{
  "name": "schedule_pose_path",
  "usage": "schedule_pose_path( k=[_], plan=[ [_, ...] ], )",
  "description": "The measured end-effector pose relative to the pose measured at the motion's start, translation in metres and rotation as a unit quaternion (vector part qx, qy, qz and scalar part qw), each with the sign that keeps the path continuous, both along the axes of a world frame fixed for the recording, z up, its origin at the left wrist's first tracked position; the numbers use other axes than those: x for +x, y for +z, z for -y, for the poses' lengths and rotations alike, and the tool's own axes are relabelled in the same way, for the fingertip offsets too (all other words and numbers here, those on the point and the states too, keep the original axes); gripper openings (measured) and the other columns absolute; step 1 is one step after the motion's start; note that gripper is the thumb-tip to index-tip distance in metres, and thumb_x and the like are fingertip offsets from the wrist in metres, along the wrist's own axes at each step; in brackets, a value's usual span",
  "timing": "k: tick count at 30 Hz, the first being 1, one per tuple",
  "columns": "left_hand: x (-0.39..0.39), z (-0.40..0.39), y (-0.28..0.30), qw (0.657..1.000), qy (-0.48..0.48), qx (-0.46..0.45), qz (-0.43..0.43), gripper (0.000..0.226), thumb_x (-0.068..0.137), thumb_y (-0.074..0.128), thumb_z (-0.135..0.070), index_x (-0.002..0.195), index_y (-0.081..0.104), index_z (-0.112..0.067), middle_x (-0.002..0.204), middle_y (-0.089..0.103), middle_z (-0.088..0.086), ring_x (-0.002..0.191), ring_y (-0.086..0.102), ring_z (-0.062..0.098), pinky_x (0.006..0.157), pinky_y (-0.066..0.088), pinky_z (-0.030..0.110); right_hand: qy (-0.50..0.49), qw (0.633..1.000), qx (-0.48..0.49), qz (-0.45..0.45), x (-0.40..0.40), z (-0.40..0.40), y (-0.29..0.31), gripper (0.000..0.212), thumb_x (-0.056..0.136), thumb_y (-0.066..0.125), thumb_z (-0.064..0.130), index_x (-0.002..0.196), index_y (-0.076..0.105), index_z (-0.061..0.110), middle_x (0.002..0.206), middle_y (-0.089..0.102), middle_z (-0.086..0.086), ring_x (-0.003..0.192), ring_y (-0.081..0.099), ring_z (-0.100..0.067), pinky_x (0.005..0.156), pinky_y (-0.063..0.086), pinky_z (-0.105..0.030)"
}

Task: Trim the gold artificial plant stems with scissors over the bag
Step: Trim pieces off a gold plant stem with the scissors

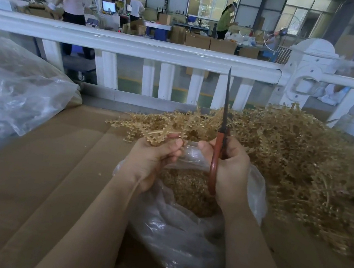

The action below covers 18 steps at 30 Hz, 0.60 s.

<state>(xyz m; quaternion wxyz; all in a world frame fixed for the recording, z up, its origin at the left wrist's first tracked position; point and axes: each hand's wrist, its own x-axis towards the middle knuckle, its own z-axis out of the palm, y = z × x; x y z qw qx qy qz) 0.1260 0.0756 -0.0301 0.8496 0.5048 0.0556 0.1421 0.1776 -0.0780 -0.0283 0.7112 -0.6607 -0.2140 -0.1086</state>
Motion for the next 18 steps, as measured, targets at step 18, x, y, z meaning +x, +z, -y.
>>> schedule_pose_path(
  k=[18],
  plan=[
    [-0.004,-0.013,0.005,0.982,-0.164,-0.092,0.012,0.081,0.071,0.054,-0.078,0.117,0.058,-0.011,0.114,0.071,0.007,0.11,0.067,0.024,0.101,0.045,0.049,0.071,0.996,0.011,-0.059,0.001,0.0,-0.001,0.028,0.084,0.075,-0.005,0.077,0.063,0.02,0.073,0.066,0.005,0.072,0.061,-0.013,0.076,0.054,-0.035]
  ],
)
